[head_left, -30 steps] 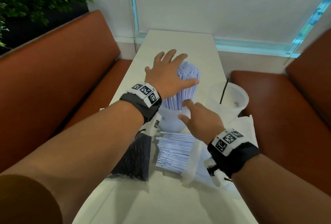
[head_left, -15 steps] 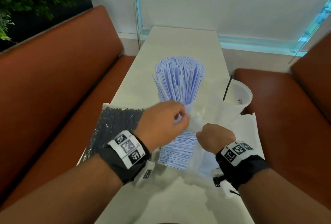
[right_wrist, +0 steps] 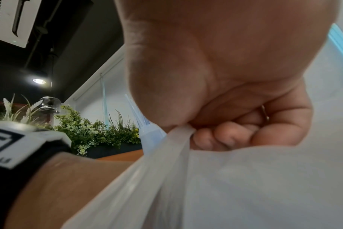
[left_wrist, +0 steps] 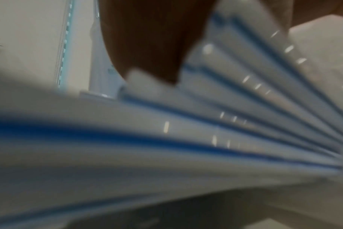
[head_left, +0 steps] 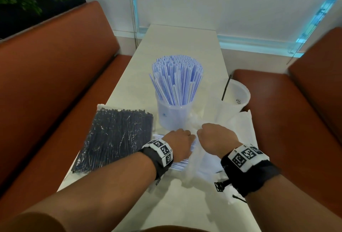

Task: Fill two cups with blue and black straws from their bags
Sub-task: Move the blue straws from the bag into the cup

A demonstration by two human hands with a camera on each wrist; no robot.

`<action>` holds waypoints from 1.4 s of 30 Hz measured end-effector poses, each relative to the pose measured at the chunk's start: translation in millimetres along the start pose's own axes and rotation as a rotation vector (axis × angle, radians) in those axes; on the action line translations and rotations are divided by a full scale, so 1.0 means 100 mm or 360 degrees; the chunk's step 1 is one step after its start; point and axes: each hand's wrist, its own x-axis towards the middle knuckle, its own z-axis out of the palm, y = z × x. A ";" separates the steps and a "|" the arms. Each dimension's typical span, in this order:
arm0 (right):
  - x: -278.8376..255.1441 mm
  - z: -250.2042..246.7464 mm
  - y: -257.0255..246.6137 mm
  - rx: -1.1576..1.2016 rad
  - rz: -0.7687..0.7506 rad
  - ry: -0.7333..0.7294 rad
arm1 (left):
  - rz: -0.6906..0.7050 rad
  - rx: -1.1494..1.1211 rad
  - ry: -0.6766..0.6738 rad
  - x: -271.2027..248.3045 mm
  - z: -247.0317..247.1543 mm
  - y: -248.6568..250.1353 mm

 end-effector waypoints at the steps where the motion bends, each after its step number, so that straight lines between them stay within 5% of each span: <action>1: 0.00 0.00 0.00 0.0000 -0.0015 0.0003 | 0.0000 -0.0026 -0.0014 0.01 0.00 0.00; 13: 0.03 0.03 0.04 0.0251 0.0165 0.0125 | -0.0146 0.0332 0.0051 -0.06 -0.33 -0.02; 18: 0.02 0.04 0.07 0.0434 0.0158 0.0317 | -0.0208 0.0448 0.0093 -0.44 -0.46 -0.41; 25: 0.04 0.11 0.03 0.0488 0.0213 0.0243 | -0.0390 0.0378 0.0288 -1.02 -0.42 -1.11; 30: -0.04 -0.06 -0.16 0.1352 -0.0106 0.0900 | -0.0411 0.0198 0.0522 -1.13 -0.40 -1.12; 32: -0.09 -0.10 -0.30 0.1801 -0.0239 0.0813 | -0.0338 0.0090 0.0642 -1.07 -0.42 -0.98; 35: -0.15 -0.12 -0.42 0.1985 -0.0254 0.0552 | -0.0209 0.0082 0.0679 -0.90 -0.46 -0.72; 39: -0.16 -0.18 -0.33 0.2259 -0.0110 0.0915 | -0.0244 0.0098 0.0704 -0.80 -0.54 -0.62; 42: -0.17 -0.14 -0.39 0.2045 -0.0182 0.0719 | -0.0168 0.0107 0.0776 -0.72 -0.55 -0.47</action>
